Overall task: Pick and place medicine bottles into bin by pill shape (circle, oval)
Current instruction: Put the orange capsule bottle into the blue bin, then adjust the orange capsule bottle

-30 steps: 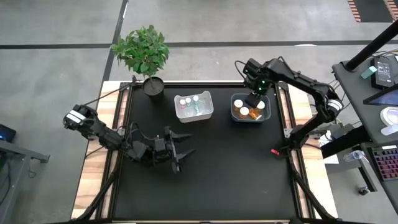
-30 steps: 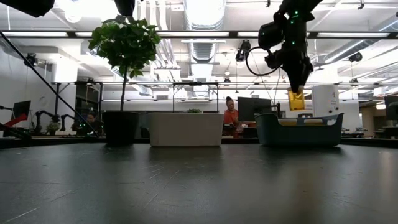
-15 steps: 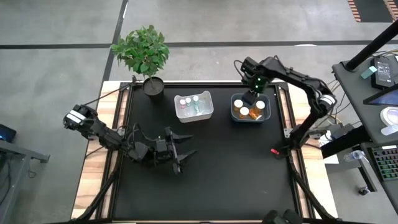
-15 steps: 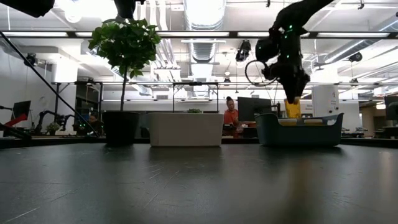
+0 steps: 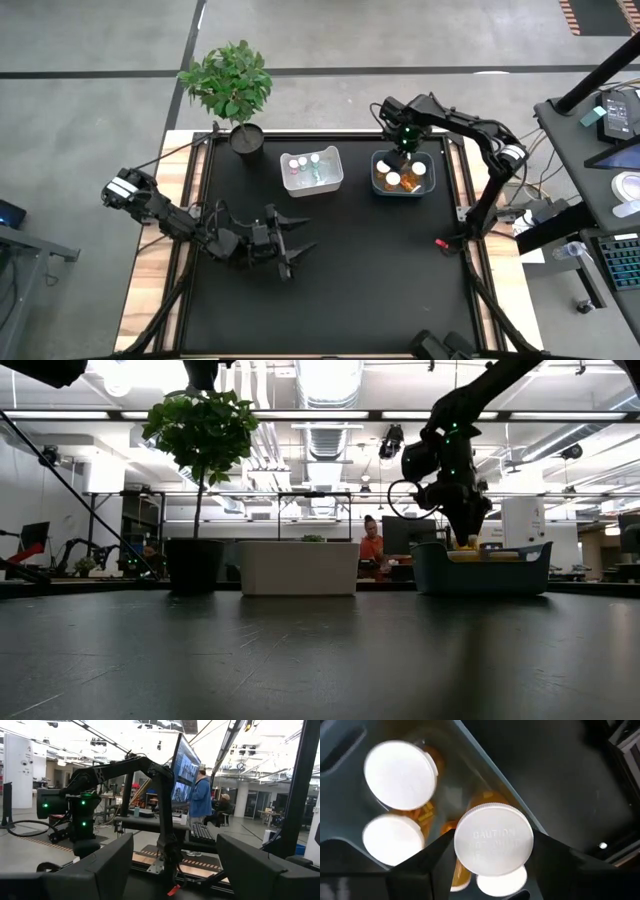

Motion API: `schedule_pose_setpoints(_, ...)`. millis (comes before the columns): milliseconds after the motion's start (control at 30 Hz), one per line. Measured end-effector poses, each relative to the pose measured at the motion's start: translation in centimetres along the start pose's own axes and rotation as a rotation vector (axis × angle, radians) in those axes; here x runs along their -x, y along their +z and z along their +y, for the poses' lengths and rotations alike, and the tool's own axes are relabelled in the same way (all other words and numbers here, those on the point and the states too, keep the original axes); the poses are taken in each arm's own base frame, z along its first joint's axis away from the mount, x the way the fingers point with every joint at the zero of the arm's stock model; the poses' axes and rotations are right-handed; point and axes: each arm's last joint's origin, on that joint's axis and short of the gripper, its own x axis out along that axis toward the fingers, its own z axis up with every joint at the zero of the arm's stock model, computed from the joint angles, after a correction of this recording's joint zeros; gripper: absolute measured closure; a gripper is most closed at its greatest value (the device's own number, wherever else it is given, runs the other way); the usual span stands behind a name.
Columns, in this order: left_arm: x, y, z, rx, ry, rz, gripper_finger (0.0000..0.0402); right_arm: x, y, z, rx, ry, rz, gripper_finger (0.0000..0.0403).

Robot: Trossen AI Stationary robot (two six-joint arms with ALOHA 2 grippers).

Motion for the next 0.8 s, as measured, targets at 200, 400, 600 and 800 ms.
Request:
schedule_pose_setpoints(200,-0.01,-0.02,0.01,-0.006,0.0,0.002,0.0132,-0.03,0.16,0.05,-0.013,0.003,-0.013,0.0179)
schedule_pose_setpoints(400,-0.01,-0.03,0.01,-0.009,0.0,0.002,0.0132,-0.03,0.19,0.09,-0.031,0.011,-0.017,0.0164)
schedule_pose_setpoints(600,-0.01,-0.03,0.01,-0.009,0.0,0.002,0.0132,-0.02,0.21,0.09,-0.036,0.01,-0.02,0.0139)
schedule_pose_setpoints(800,-0.01,-0.03,0.01,-0.009,0.0,0.002,0.0132,0.51,-0.05,0.11,-0.036,0.009,-0.036,0.0129)
